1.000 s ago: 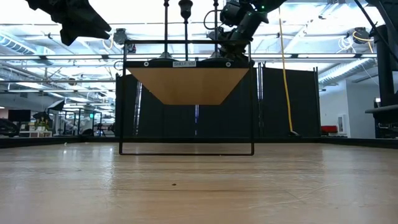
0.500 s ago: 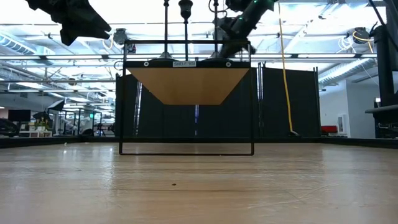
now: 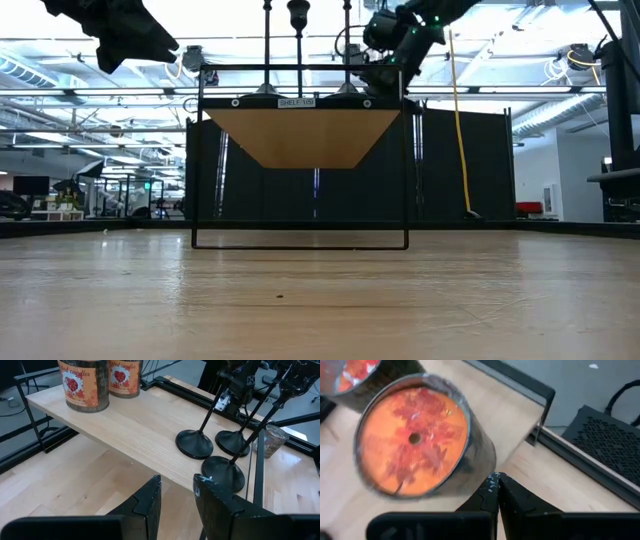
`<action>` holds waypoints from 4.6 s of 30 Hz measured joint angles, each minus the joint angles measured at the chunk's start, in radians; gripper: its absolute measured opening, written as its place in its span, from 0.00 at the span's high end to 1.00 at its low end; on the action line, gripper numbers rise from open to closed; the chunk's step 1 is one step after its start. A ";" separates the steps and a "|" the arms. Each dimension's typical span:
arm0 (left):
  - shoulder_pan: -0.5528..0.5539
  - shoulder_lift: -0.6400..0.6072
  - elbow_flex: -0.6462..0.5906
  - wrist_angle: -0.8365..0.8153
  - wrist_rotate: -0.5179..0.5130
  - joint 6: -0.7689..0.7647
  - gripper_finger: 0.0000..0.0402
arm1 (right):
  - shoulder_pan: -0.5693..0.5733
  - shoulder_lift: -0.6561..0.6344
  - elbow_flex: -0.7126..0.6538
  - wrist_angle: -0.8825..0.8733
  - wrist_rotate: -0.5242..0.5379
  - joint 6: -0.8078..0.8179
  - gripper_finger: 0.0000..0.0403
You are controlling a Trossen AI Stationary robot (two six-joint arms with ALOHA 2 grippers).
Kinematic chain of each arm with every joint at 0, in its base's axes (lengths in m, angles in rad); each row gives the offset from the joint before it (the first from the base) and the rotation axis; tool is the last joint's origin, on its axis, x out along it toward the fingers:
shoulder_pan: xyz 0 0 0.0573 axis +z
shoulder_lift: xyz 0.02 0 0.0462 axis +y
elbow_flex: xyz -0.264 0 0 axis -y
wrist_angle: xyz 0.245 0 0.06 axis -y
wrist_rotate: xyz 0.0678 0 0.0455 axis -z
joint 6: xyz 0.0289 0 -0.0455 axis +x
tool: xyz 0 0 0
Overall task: Pick & Place candle stick holders
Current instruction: Put the orange scented candle on the shelf, then put the brown scented candle on the shelf
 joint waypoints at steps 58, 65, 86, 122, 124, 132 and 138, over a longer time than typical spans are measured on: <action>0.000 0.000 0.000 0.000 0.001 0.013 0.70 | 0.148 -0.206 -0.031 -0.639 -0.117 0.031 1.00; 0.000 0.000 0.000 0.000 0.002 0.056 0.70 | 0.357 -0.393 -0.066 -0.800 -0.117 0.176 1.00; 0.000 0.000 0.000 0.000 0.003 0.053 0.70 | 1.025 -0.598 -0.509 -0.692 -0.211 0.995 1.00; 0.000 0.000 0.000 0.000 0.003 0.035 0.70 | 1.083 -0.635 -0.839 -0.377 -0.261 1.229 0.58; 0.000 0.000 0.000 0.000 0.003 0.037 0.70 | 1.095 -0.635 -0.852 -0.354 -0.263 1.233 0.58; 0.000 0.000 0.000 0.000 0.003 0.038 0.70 | 1.134 -0.635 -0.909 -0.292 -0.264 1.283 0.59; 0.000 0.000 0.000 0.000 0.003 0.037 0.70 | 1.136 -0.636 -0.947 -0.207 -0.267 1.292 0.64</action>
